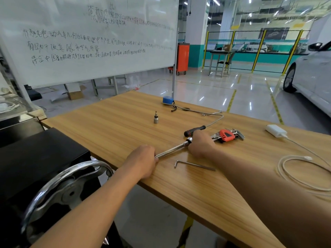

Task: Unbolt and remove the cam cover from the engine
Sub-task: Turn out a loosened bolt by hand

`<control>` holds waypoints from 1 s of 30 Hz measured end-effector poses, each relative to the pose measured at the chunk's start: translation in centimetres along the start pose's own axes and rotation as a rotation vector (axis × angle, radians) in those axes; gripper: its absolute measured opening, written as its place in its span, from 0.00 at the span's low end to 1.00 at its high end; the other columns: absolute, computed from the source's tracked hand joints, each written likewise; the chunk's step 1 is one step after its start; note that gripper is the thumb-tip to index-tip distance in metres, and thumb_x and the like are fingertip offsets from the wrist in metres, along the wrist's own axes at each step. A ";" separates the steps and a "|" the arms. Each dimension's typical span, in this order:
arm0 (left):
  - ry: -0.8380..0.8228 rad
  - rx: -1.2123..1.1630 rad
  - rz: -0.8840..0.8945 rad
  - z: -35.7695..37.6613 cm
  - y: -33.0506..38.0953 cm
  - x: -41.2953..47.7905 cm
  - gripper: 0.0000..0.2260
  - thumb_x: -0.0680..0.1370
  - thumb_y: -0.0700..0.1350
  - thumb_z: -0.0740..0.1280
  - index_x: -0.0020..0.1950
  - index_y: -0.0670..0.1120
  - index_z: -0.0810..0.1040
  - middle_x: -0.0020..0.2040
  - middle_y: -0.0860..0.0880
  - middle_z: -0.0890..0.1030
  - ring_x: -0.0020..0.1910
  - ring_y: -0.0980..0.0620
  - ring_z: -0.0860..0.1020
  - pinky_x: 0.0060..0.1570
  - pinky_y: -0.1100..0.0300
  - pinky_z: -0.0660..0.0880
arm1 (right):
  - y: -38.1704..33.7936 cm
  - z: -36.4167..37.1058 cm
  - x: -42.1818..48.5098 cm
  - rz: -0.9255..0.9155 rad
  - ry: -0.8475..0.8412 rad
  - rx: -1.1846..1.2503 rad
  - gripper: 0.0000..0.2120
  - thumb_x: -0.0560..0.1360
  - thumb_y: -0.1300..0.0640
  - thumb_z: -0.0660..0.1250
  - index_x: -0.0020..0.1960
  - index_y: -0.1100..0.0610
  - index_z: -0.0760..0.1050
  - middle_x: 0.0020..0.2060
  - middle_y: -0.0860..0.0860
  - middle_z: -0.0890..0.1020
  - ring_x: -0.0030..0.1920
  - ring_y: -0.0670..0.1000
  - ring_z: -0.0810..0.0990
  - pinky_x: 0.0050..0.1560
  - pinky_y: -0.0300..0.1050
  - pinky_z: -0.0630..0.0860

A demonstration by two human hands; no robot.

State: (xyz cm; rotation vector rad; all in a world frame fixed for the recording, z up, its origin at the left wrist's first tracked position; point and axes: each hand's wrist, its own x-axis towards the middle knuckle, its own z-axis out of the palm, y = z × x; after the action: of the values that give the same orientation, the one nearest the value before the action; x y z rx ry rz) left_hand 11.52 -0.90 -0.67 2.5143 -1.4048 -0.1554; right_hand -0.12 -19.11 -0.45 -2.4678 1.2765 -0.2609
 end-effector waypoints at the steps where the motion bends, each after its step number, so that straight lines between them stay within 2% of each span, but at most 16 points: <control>1: -0.009 0.015 -0.005 -0.1 0.0 -0.1 0.09 0.82 0.50 0.64 0.59 0.48 0.78 0.56 0.48 0.78 0.54 0.49 0.77 0.56 0.51 0.77 | -0.2 0.1 -0.1 -0.008 0.006 0.009 0.05 0.76 0.61 0.68 0.47 0.56 0.72 0.37 0.49 0.73 0.36 0.47 0.73 0.29 0.39 0.65; 4: -0.029 0.057 -0.041 -0.6 -0.8 -0.4 0.09 0.82 0.49 0.64 0.58 0.47 0.78 0.55 0.47 0.79 0.52 0.48 0.79 0.56 0.50 0.78 | -0.3 0.3 -0.1 -0.015 0.010 0.020 0.06 0.76 0.60 0.69 0.52 0.60 0.77 0.38 0.51 0.75 0.36 0.48 0.75 0.29 0.40 0.68; 10: -0.017 0.066 -0.108 -1.5 -2.3 -1.5 0.08 0.82 0.49 0.64 0.55 0.47 0.78 0.50 0.48 0.79 0.48 0.50 0.79 0.52 0.51 0.79 | -0.4 0.0 -0.7 -0.006 0.012 -0.015 0.04 0.77 0.61 0.67 0.51 0.60 0.76 0.38 0.51 0.77 0.37 0.48 0.76 0.31 0.40 0.70; 13: -0.028 0.038 -0.119 -1.9 -2.1 -2.1 0.08 0.82 0.49 0.64 0.53 0.46 0.79 0.49 0.46 0.80 0.47 0.48 0.80 0.52 0.50 0.79 | -0.4 -0.4 -1.5 -0.003 0.020 -0.072 0.05 0.78 0.60 0.65 0.53 0.59 0.76 0.38 0.51 0.76 0.38 0.49 0.76 0.33 0.42 0.73; 16: -0.014 -0.163 -0.172 -2.1 -2.6 -2.6 0.11 0.82 0.48 0.65 0.48 0.42 0.82 0.46 0.43 0.83 0.47 0.44 0.82 0.49 0.51 0.80 | -0.7 -0.3 -2.5 -0.060 0.106 -0.187 0.09 0.79 0.57 0.64 0.56 0.58 0.76 0.45 0.52 0.78 0.46 0.52 0.77 0.48 0.49 0.79; 18: -0.011 -0.497 -0.232 -2.7 -3.0 -3.3 0.11 0.82 0.45 0.65 0.45 0.42 0.83 0.42 0.43 0.84 0.41 0.47 0.83 0.42 0.55 0.82 | -2.0 0.1 -3.3 -0.150 0.238 -0.126 0.13 0.79 0.52 0.64 0.59 0.57 0.74 0.54 0.53 0.79 0.53 0.53 0.76 0.57 0.49 0.76; 20: 0.025 -0.811 -0.265 -4.0 -3.2 -4.2 0.10 0.82 0.42 0.66 0.45 0.41 0.83 0.39 0.44 0.84 0.36 0.51 0.82 0.37 0.60 0.82 | -5.1 -0.2 -4.4 -0.178 0.271 0.137 0.21 0.79 0.45 0.63 0.66 0.58 0.71 0.56 0.52 0.78 0.54 0.51 0.76 0.55 0.47 0.75; 22: 0.076 -0.969 -0.229 -5.9 -3.8 -5.1 0.08 0.82 0.41 0.66 0.48 0.41 0.84 0.41 0.43 0.85 0.37 0.52 0.83 0.39 0.59 0.82 | -9.5 -1.3 -5.8 -0.099 0.149 0.551 0.27 0.78 0.40 0.62 0.70 0.57 0.69 0.49 0.48 0.77 0.47 0.46 0.77 0.45 0.43 0.75; 23: 0.098 -0.996 -0.198 -7.1 -4.2 -5.7 0.08 0.82 0.42 0.66 0.49 0.42 0.84 0.43 0.43 0.86 0.38 0.52 0.84 0.39 0.59 0.81 | -11.8 -2.0 -6.4 -0.063 0.044 0.784 0.26 0.79 0.39 0.61 0.68 0.56 0.70 0.47 0.48 0.78 0.45 0.46 0.77 0.44 0.44 0.75; 25: 0.130 -0.964 -0.123 -9.7 -4.9 -7.2 0.07 0.81 0.43 0.66 0.52 0.44 0.84 0.44 0.45 0.86 0.41 0.51 0.84 0.41 0.59 0.80 | -16.3 -3.7 -7.7 -0.036 -0.149 1.208 0.20 0.80 0.41 0.60 0.58 0.56 0.73 0.46 0.52 0.82 0.46 0.50 0.81 0.46 0.46 0.79; 26: 0.148 -0.924 -0.092 -11.1 -5.3 -8.2 0.06 0.81 0.43 0.67 0.52 0.44 0.84 0.44 0.46 0.86 0.41 0.50 0.85 0.41 0.59 0.80 | -18.4 -4.4 -8.6 -0.047 -0.200 1.371 0.17 0.81 0.42 0.59 0.54 0.57 0.74 0.43 0.53 0.83 0.43 0.50 0.82 0.44 0.46 0.80; 28: 0.190 -0.801 -0.052 -14.1 -6.6 -10.7 0.05 0.80 0.42 0.68 0.51 0.45 0.83 0.43 0.47 0.87 0.41 0.50 0.85 0.40 0.59 0.81 | -22.4 -5.7 -10.6 -0.082 -0.289 1.588 0.17 0.82 0.43 0.58 0.49 0.57 0.73 0.33 0.51 0.80 0.35 0.50 0.79 0.36 0.45 0.77; 30: 0.218 -0.674 -0.042 -17.2 -8.1 -13.6 0.04 0.79 0.42 0.69 0.49 0.44 0.83 0.42 0.48 0.87 0.41 0.49 0.86 0.41 0.58 0.83 | -26.1 -6.7 -13.1 -0.148 -0.424 1.696 0.18 0.82 0.42 0.58 0.44 0.56 0.72 0.27 0.49 0.73 0.29 0.49 0.72 0.32 0.43 0.71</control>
State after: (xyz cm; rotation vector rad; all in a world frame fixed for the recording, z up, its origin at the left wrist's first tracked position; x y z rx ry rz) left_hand 14.72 17.62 13.26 1.9330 -0.9959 -0.2953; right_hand 9.80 3.98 15.76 -1.0015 0.2767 -0.5151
